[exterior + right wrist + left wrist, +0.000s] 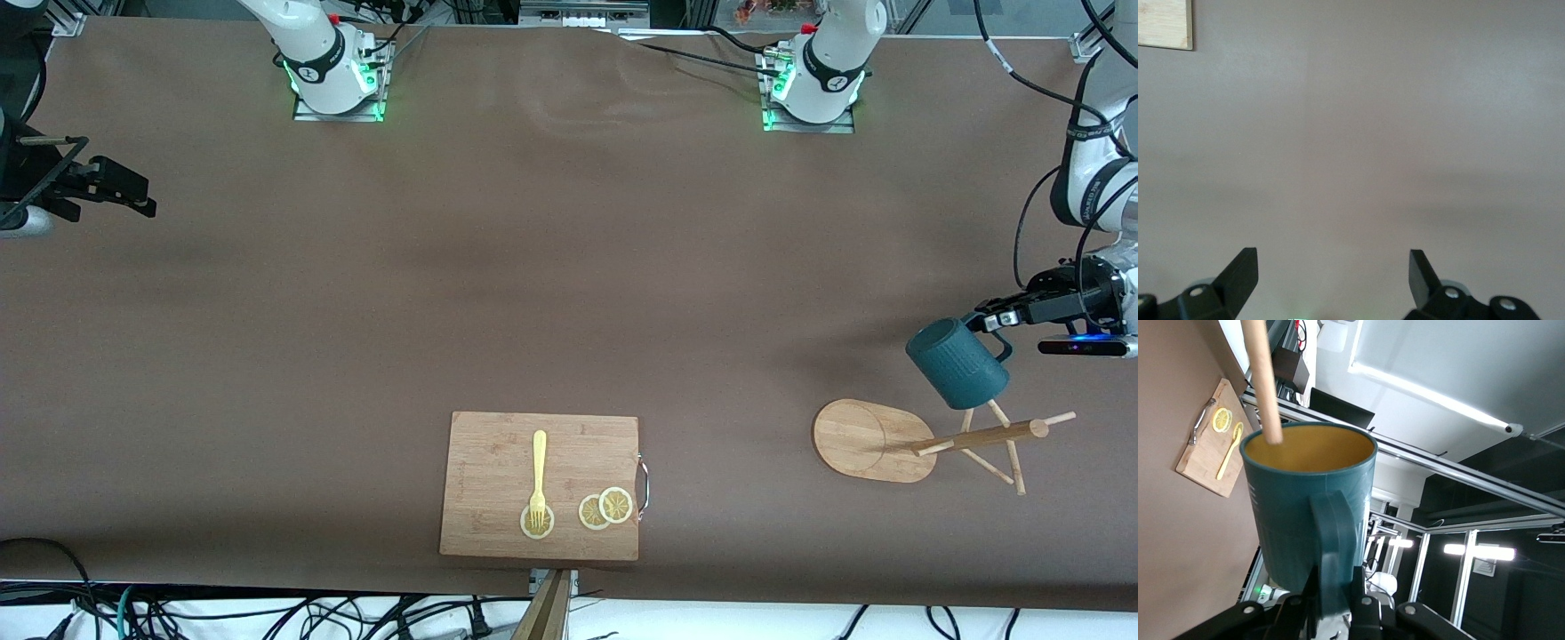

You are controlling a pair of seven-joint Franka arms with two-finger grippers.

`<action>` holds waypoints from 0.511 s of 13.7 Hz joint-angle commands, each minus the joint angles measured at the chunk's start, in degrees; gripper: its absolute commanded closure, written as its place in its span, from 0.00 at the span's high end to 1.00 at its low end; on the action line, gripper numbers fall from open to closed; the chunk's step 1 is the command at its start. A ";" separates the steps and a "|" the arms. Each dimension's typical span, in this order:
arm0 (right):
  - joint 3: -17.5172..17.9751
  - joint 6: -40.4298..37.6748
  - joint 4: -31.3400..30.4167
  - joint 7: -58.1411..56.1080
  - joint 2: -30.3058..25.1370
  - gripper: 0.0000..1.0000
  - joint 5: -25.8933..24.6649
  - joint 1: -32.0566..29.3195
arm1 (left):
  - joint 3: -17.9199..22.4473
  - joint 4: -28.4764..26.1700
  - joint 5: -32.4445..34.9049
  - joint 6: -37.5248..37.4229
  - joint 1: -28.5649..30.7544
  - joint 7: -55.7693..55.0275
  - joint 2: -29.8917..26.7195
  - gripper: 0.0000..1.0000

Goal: Pass cup and hang on rack
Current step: 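Lower the mug so a rack peg passes through its handle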

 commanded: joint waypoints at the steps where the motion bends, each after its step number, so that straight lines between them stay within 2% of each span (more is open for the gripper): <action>1: 0.65 -1.18 1.31 0.53 0.36 1.00 0.81 -0.72 | -0.15 3.43 -2.88 -2.04 0.70 -0.84 3.51 0.00; 5: 0.65 -1.18 1.31 0.53 0.36 1.00 0.81 -0.72 | -0.23 5.29 -4.99 -3.88 1.93 -0.76 6.59 0.00; 7: 0.65 -1.18 1.31 0.53 0.36 1.00 0.81 -0.72 | -0.23 8.27 -6.30 -5.37 2.72 -0.76 9.66 0.00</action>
